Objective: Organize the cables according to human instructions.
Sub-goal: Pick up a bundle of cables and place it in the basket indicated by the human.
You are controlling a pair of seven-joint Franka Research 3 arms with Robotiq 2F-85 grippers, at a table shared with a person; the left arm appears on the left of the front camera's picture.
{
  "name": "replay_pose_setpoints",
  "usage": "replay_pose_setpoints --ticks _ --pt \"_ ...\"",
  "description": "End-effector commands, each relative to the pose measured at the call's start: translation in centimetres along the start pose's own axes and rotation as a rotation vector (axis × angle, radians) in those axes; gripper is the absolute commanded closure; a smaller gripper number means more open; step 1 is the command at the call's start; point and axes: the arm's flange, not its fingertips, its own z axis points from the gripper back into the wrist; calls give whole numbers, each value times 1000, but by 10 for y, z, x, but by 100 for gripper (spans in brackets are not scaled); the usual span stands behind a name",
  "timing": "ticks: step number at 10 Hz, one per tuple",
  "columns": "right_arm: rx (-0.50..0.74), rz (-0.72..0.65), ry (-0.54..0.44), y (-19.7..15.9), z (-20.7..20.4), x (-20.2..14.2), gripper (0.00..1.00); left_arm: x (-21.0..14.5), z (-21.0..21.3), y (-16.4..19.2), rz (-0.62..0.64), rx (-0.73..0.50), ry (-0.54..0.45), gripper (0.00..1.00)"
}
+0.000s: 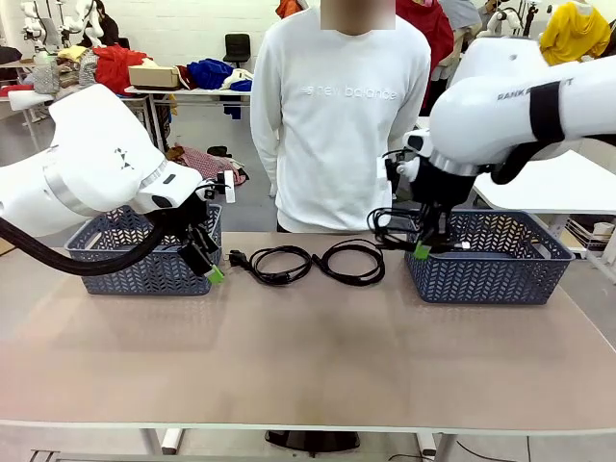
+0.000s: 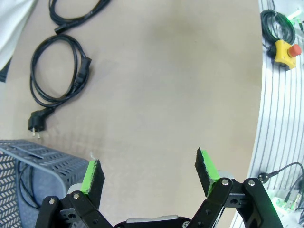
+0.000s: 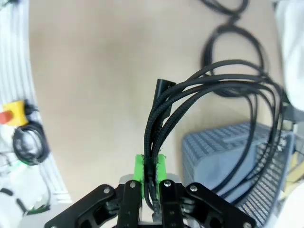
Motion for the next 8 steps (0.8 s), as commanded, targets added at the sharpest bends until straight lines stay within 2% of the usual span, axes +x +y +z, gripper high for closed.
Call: replay_pose_setpoints --ticks 1,4,8 --pt "-28 5 27 -35 8 -16 100 0 3 2 5 -8 5 0" --pt "-66 7 26 -89 6 -59 100 0 3 2 5 -8 5 0" --pt "-109 -37 8 -129 -8 -104 100 0 3 2 5 -8 5 0"
